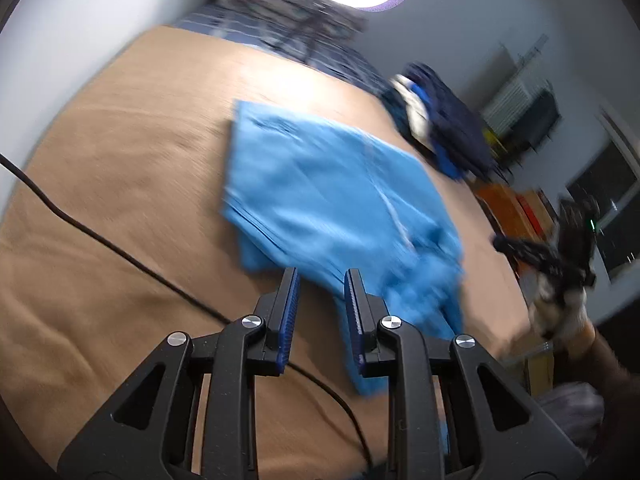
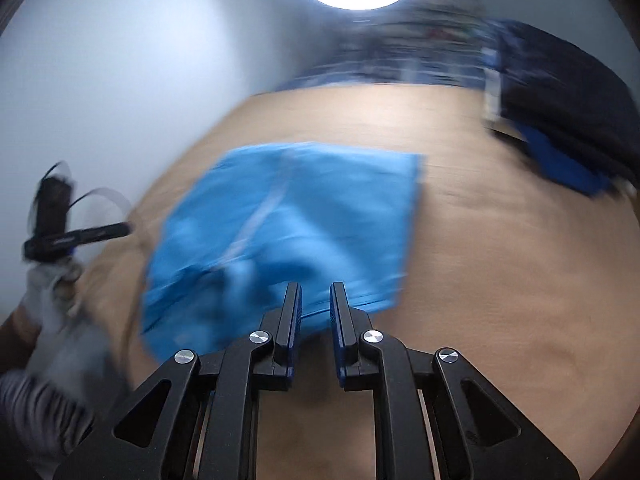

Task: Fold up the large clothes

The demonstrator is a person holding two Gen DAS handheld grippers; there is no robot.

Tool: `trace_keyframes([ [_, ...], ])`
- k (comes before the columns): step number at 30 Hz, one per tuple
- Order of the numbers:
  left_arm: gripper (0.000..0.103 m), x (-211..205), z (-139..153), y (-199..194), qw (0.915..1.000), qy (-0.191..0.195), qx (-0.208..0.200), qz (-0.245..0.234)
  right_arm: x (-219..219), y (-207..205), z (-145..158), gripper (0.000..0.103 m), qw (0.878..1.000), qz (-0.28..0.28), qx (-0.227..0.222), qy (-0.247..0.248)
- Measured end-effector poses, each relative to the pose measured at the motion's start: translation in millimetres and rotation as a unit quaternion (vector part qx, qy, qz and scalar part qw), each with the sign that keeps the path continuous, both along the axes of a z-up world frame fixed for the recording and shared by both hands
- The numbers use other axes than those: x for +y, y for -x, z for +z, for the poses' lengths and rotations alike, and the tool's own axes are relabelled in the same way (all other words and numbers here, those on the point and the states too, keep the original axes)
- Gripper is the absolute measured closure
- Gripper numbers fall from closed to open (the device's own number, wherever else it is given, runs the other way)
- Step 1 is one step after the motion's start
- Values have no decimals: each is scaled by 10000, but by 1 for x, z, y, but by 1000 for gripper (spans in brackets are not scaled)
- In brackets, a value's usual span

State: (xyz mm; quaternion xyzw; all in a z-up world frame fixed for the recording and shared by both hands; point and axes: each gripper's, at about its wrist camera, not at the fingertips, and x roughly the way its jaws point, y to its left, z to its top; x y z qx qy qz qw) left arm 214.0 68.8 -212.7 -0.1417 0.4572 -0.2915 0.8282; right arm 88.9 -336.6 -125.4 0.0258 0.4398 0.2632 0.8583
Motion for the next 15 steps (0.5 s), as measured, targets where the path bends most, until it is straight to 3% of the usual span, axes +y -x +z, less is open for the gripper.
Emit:
trace_keyframes([
  [3, 82, -18, -3, 16, 9995, -42, 50, -312, 30, 3, -7, 90, 9980, 577, 217, -131],
  [8, 82, -54, -11, 32, 9949, -580, -94, -814, 84, 9, -33, 90, 9921, 1184, 406, 52],
  [15, 82, -60, -32, 23, 9932, -844, -76, -803, 124, -12, -58, 90, 9870, 1463, 663, -100],
])
